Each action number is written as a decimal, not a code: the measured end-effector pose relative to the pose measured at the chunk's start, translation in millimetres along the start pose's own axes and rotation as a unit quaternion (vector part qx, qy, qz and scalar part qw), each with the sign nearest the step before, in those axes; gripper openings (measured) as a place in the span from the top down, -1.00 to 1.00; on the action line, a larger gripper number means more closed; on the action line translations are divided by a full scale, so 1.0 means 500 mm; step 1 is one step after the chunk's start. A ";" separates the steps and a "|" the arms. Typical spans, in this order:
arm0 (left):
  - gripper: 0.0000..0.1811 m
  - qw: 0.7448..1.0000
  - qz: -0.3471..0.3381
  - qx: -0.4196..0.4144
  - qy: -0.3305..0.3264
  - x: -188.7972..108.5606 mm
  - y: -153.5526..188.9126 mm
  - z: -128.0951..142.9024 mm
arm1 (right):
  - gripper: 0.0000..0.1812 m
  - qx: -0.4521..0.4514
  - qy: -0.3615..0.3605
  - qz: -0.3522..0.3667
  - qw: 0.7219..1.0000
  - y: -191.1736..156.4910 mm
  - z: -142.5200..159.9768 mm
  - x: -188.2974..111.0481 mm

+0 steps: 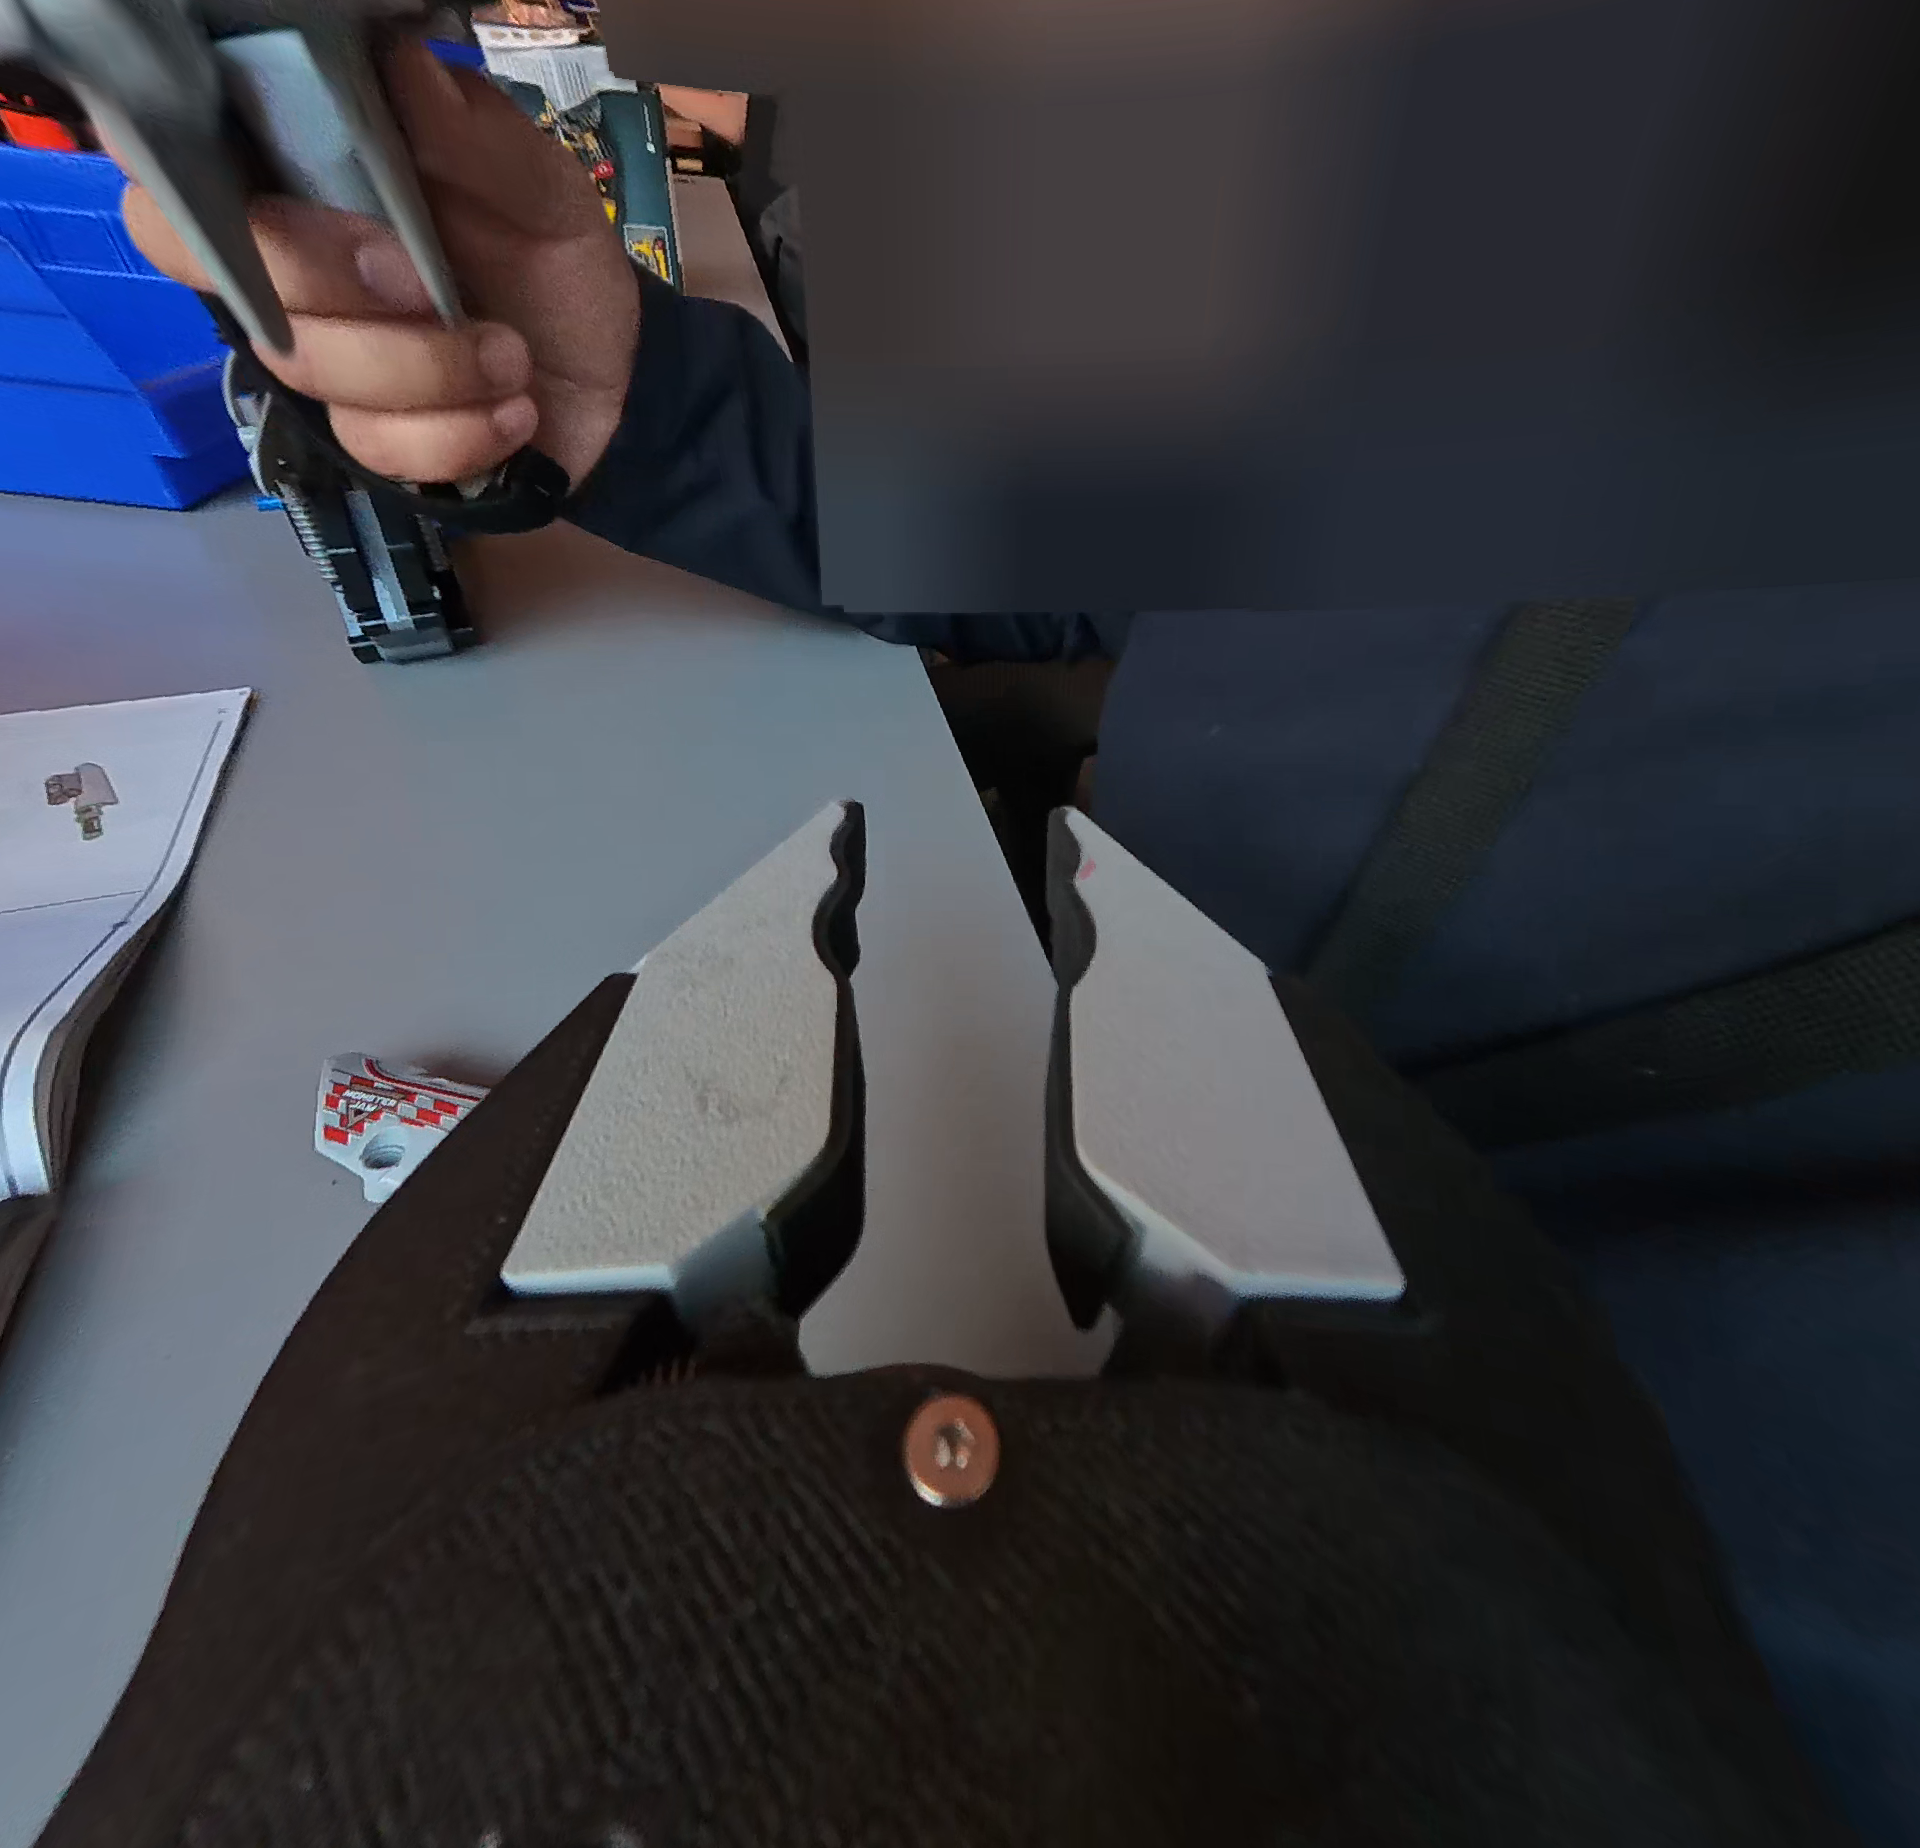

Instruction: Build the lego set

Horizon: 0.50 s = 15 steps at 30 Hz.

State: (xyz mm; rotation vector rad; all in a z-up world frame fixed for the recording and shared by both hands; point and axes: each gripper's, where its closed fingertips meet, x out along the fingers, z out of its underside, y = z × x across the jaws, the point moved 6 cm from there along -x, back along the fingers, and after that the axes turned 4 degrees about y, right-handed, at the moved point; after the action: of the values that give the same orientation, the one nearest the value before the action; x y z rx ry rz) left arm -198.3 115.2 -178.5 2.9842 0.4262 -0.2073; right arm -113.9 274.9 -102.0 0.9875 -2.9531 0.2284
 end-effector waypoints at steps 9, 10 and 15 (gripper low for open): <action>0.65 1.000 0.005 -0.008 -0.001 0.000 -0.002 0.001 | 0.90 -0.164 -0.350 0.093 0.918 0.000 0.151 0.019; 0.65 1.000 0.005 -0.010 -0.001 0.000 -0.002 0.001 | 0.90 -0.169 -0.371 0.097 0.908 0.001 0.163 0.019; 0.65 1.000 0.005 -0.009 -0.003 0.002 -0.003 0.001 | 0.89 -0.190 -0.438 0.091 0.874 0.002 0.207 0.028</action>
State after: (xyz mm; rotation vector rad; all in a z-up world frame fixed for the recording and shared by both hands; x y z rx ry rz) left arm -197.9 116.6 -179.4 2.9674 0.4093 -0.2110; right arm -122.7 252.6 -203.6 0.9088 -3.6057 -1.0460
